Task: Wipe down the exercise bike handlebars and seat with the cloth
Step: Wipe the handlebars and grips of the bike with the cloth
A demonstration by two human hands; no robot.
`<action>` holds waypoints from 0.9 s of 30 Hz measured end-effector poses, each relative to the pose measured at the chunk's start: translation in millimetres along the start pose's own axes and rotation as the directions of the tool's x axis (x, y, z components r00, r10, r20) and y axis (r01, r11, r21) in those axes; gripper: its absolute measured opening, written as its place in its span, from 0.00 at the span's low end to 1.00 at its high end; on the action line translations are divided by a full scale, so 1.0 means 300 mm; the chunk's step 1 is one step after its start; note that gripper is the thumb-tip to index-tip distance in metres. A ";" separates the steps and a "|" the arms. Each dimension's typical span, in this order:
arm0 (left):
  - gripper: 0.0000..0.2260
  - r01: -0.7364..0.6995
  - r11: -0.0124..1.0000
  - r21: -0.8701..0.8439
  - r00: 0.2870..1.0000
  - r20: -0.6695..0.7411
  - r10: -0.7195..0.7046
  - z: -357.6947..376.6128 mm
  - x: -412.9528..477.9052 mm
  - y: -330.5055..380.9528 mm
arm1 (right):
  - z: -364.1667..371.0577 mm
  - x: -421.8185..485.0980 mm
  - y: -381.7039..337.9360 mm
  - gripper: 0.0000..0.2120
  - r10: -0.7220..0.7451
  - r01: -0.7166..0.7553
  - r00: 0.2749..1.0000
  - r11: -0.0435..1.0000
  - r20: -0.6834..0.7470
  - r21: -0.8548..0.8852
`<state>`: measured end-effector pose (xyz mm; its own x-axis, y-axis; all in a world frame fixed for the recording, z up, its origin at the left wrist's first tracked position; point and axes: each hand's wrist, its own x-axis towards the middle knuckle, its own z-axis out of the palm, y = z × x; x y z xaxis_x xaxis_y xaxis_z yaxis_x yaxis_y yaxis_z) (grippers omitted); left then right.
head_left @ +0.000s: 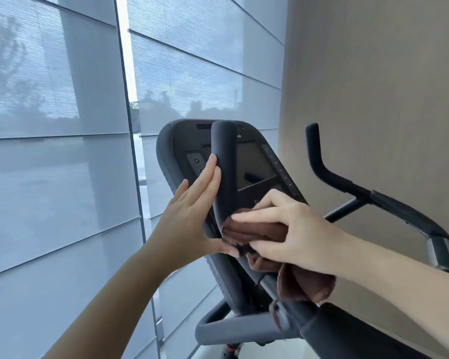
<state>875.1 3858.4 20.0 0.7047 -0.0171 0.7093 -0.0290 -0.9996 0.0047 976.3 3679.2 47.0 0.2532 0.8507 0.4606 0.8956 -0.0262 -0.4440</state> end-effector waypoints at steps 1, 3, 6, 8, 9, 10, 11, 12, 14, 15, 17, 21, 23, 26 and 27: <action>0.53 -0.004 1.000 0.026 1.000 0.003 0.004 -0.004 0.001 0.002 | -0.017 -0.030 0.002 0.21 0.011 -0.011 0.997 1.000 0.083 0.002; 0.53 -0.006 0.999 0.050 1.000 0.001 0.005 -0.008 0.003 0.006 | -0.054 -0.058 0.004 0.21 0.010 -0.011 0.985 1.000 0.172 0.001; 0.54 0.013 1.000 0.000 1.000 -0.001 -0.013 -0.009 0.003 0.017 | -0.086 -0.019 -0.002 0.21 -0.079 0.079 0.994 0.997 -0.071 -0.001; 0.54 0.029 0.999 -0.043 0.999 -0.020 -0.030 -0.009 0.004 0.024 | -0.083 0.056 -0.011 0.21 -0.133 0.148 0.920 0.989 -0.368 0.013; 0.55 0.033 0.998 -0.059 0.999 -0.030 -0.035 -0.011 0.004 0.027 | -0.073 0.100 -0.018 0.21 -0.151 0.174 0.867 0.985 -0.475 0.005; 0.55 0.037 0.997 -0.072 0.999 -0.037 -0.040 -0.011 0.003 0.029 | -0.064 0.141 -0.029 0.20 -0.156 0.187 0.823 0.982 -0.546 0.001; 0.56 0.038 0.996 -0.081 0.998 -0.043 -0.041 -0.011 0.003 0.030 | -0.056 0.177 -0.039 0.20 -0.157 0.195 0.802 0.981 -0.576 0.005; 0.57 0.036 0.995 -0.090 0.998 -0.049 -0.041 -0.010 0.003 0.030 | -0.048 0.198 -0.042 0.20 -0.157 0.199 0.807 0.980 -0.569 0.011; 0.57 0.041 0.992 -0.121 0.997 -0.053 -0.048 -0.008 0.006 0.030 | -0.040 0.187 -0.026 0.20 -0.154 0.190 0.874 0.981 -0.460 0.033; 0.57 0.048 0.989 -0.140 0.997 -0.049 -0.056 -0.007 0.006 0.030 | -0.043 0.157 -0.009 0.20 -0.143 0.169 0.928 0.984 -0.343 0.047; 0.57 0.056 0.986 -0.156 0.997 -0.046 -0.064 -0.002 0.005 0.031 | -0.045 0.065 0.028 0.20 -0.103 0.104 0.995 0.992 -0.017 0.072; 0.55 0.060 0.984 -0.165 0.997 -0.041 -0.068 0.002 0.005 0.030 | -0.062 -0.097 0.062 0.23 -0.043 0.013 0.976 0.990 0.214 0.139; 0.57 0.056 0.986 -0.159 0.997 -0.045 -0.064 0.005 0.004 0.028 | -0.093 -0.117 0.047 0.21 -0.059 0.042 0.957 0.997 0.284 0.069; 0.55 0.051 0.981 -0.187 0.996 -0.061 -0.064 0.012 0.001 0.026 | -0.133 -0.047 0.010 0.21 -0.117 0.116 0.993 0.993 0.030 0.023; 0.55 0.051 0.978 -0.203 0.996 -0.068 -0.066 0.013 0.002 0.026 | -0.134 0.000 -0.001 0.21 -0.135 0.141 0.979 0.989 -0.150 0.036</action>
<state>878.1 3850.5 17.8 0.6555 0.0503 0.7535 -0.1363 -0.9735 0.1835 990.8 3658.0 77.9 0.1824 0.7577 0.6266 0.9089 0.1131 -0.4014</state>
